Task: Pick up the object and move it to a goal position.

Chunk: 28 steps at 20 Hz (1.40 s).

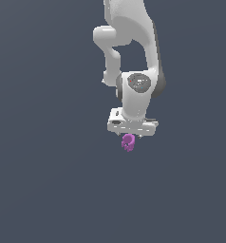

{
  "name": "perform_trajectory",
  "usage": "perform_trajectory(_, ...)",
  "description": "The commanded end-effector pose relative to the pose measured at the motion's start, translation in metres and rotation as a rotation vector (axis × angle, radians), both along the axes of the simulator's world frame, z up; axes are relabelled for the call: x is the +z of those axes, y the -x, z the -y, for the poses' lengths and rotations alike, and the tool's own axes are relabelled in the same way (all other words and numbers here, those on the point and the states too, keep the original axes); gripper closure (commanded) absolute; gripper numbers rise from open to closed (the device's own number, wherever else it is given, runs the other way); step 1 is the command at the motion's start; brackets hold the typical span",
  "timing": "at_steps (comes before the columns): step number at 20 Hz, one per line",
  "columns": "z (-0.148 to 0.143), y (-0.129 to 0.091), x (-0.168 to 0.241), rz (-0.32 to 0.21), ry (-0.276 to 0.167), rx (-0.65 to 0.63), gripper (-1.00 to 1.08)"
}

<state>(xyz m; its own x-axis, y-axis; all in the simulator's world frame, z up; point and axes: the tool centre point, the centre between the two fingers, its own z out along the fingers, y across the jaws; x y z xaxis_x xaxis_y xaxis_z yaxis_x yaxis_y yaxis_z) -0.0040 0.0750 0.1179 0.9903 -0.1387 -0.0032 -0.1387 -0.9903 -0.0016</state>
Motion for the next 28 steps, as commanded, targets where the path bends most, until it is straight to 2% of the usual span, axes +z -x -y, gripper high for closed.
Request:
perform_trajectory(1,-0.003,0.0,-0.001,0.002,0.002,-0.007,-0.92)
perform_trajectory(7,-0.003,0.0,-0.005,0.002,0.001,-0.006,-0.92)
perform_trajectory(16,-0.003,0.001,-0.045,0.003,0.002,-0.008,-0.92)
perform_trajectory(21,-0.003,0.0,-0.051,0.003,0.002,-0.009,-0.92)
perform_trajectory(22,-0.003,0.0,-0.051,0.003,0.002,-0.009,1.08)
perform_trajectory(28,-0.003,0.0,-0.051,0.003,0.002,-0.009,1.08)
